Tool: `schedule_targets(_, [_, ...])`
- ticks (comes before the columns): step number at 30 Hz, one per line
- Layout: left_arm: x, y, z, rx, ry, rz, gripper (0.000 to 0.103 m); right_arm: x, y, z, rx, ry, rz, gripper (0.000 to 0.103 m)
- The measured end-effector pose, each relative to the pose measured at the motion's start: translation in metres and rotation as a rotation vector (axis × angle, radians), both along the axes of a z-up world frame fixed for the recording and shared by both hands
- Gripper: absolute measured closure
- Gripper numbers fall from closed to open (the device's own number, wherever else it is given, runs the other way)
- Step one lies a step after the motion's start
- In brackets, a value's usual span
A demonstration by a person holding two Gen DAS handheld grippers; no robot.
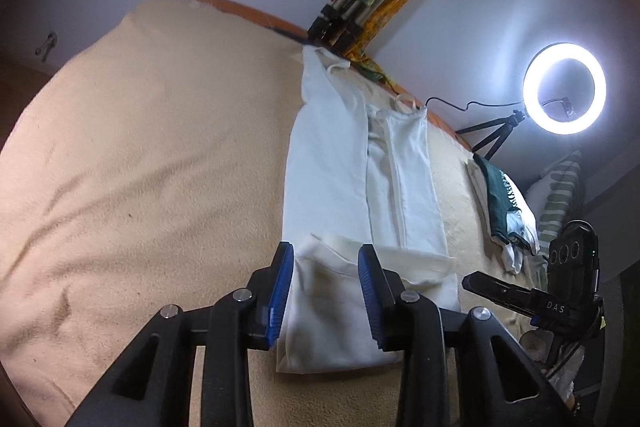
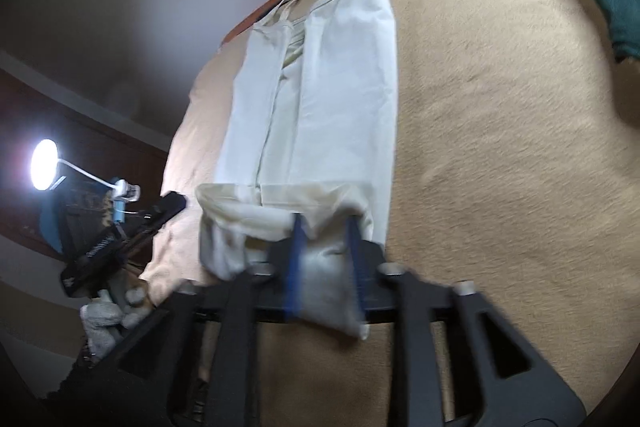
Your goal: Fold small clothes
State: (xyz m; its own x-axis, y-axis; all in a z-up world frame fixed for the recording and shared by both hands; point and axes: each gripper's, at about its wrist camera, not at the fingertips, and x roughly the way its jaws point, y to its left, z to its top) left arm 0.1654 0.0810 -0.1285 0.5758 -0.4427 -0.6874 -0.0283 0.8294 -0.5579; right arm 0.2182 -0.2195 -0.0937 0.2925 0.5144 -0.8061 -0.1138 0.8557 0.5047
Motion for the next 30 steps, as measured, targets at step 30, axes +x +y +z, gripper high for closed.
schedule_targets(30, [0.037, -0.026, -0.015, 0.272, -0.03, -0.012, 0.063, -0.002, 0.02, 0.005, -0.426, -0.149, 0.106, 0.071])
